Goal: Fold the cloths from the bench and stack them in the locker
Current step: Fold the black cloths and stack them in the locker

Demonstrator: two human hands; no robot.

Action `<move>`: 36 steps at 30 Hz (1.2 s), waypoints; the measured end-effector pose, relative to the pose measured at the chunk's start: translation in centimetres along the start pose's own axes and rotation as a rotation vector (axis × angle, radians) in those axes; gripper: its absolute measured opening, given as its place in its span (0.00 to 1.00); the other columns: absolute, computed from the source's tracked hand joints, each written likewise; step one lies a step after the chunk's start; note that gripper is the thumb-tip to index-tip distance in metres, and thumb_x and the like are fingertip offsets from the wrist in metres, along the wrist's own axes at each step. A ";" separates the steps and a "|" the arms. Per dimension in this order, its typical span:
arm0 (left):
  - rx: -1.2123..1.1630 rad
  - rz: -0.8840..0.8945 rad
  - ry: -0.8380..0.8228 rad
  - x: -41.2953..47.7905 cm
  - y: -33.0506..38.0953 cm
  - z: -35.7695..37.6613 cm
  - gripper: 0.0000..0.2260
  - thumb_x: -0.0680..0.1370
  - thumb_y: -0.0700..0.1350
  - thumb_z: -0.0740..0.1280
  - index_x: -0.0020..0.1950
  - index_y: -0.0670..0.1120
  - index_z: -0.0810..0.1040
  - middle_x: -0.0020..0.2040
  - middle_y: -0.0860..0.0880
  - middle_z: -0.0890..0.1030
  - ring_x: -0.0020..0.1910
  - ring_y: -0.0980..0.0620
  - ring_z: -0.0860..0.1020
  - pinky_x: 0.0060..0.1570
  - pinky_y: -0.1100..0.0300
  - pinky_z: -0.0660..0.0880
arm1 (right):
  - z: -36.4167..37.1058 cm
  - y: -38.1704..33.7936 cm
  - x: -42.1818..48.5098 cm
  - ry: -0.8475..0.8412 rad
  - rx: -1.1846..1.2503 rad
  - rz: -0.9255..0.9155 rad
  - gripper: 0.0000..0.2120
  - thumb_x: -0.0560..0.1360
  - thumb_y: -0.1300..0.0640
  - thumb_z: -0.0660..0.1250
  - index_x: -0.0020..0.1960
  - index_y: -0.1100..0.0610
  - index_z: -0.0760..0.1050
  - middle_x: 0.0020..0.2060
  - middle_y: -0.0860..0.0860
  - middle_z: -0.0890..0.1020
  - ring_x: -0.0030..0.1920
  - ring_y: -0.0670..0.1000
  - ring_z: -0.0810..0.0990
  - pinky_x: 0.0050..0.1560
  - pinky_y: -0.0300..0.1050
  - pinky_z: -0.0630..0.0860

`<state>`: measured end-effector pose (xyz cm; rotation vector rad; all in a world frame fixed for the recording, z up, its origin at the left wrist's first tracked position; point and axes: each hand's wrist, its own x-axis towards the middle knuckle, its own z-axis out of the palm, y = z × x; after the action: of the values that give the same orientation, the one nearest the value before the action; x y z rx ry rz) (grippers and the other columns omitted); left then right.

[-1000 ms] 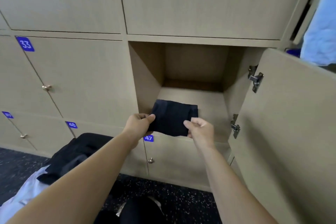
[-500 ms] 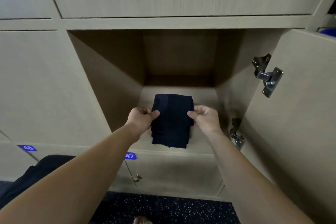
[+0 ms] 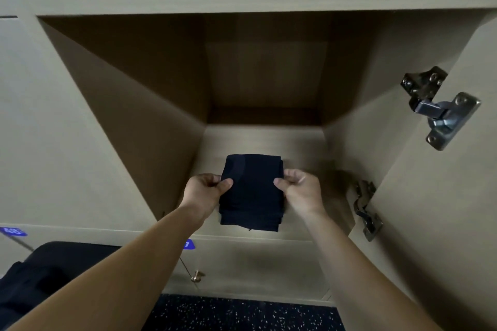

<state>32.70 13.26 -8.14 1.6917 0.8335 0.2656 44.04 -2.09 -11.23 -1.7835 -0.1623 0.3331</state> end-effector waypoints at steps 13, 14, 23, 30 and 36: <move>0.715 0.523 0.067 0.7 -1.4 1.1 0.24 0.79 0.44 0.66 0.75 0.45 0.67 0.73 0.49 0.68 0.72 0.50 0.66 0.70 0.62 0.59 | 0.8 1.2 -0.5 0.168 -0.748 -0.728 0.14 0.69 0.68 0.71 0.55 0.61 0.82 0.53 0.53 0.81 0.53 0.57 0.79 0.52 0.50 0.80; 0.818 0.595 0.013 0.8 -1.3 1.2 0.24 0.81 0.43 0.64 0.77 0.45 0.64 0.77 0.48 0.63 0.76 0.51 0.60 0.72 0.65 0.52 | 1.0 1.4 -0.4 0.129 -0.777 -0.715 0.15 0.69 0.69 0.70 0.55 0.62 0.82 0.53 0.54 0.82 0.53 0.57 0.79 0.52 0.51 0.80; 1.039 0.469 -0.221 1.1 -2.7 1.3 0.25 0.84 0.40 0.52 0.80 0.44 0.48 0.81 0.48 0.48 0.79 0.54 0.45 0.71 0.67 0.39 | 0.8 1.1 -0.2 -0.025 -0.843 -0.557 0.18 0.79 0.66 0.59 0.66 0.58 0.76 0.65 0.50 0.77 0.65 0.52 0.71 0.67 0.40 0.66; 0.998 0.448 -0.187 -2.3 -1.1 -1.6 0.24 0.85 0.47 0.53 0.80 0.44 0.53 0.80 0.47 0.53 0.79 0.52 0.51 0.76 0.62 0.46 | 0.0 -1.4 -2.3 -0.035 -0.923 -0.505 0.20 0.79 0.59 0.60 0.71 0.53 0.70 0.65 0.50 0.77 0.67 0.51 0.69 0.67 0.44 0.66; 1.026 0.432 -0.063 -9.3 -0.1 -6.7 0.22 0.84 0.49 0.57 0.77 0.45 0.62 0.76 0.48 0.65 0.75 0.47 0.63 0.71 0.57 0.61 | 0.8 -4.8 -8.7 -0.041 -0.886 -0.492 0.18 0.79 0.51 0.63 0.69 0.49 0.71 0.61 0.49 0.79 0.62 0.52 0.75 0.56 0.46 0.74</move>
<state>22.08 12.29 -3.94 2.8315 0.5589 0.0584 35.87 -2.74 -5.58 -2.5084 -0.8682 -0.0898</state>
